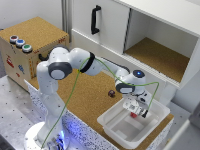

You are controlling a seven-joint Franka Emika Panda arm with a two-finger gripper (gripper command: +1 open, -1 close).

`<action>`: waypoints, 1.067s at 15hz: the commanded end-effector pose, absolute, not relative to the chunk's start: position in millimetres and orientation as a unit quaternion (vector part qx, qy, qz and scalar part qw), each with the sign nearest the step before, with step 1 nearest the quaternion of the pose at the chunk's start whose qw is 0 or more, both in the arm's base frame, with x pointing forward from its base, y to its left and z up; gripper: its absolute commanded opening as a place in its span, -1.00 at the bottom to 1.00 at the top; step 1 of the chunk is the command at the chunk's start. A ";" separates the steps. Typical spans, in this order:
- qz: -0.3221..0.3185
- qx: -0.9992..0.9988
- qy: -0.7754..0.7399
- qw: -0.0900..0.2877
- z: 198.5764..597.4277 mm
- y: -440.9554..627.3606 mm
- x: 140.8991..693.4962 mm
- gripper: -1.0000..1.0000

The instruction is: Put the pink block on the table

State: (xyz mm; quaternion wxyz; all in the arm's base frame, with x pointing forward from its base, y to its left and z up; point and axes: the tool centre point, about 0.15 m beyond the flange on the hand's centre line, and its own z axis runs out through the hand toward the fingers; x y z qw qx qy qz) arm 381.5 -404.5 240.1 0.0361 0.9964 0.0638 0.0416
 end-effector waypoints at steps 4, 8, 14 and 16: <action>0.012 0.996 0.087 0.006 201.8 -410.8 385.6 -1.00; 0.011 0.997 0.072 0.005 192.9 -407.4 390.9 -1.00; 0.044 0.998 0.041 0.032 198.9 -388.5 405.3 -1.00; 0.054 0.997 0.033 0.035 212.4 -375.5 402.1 -1.00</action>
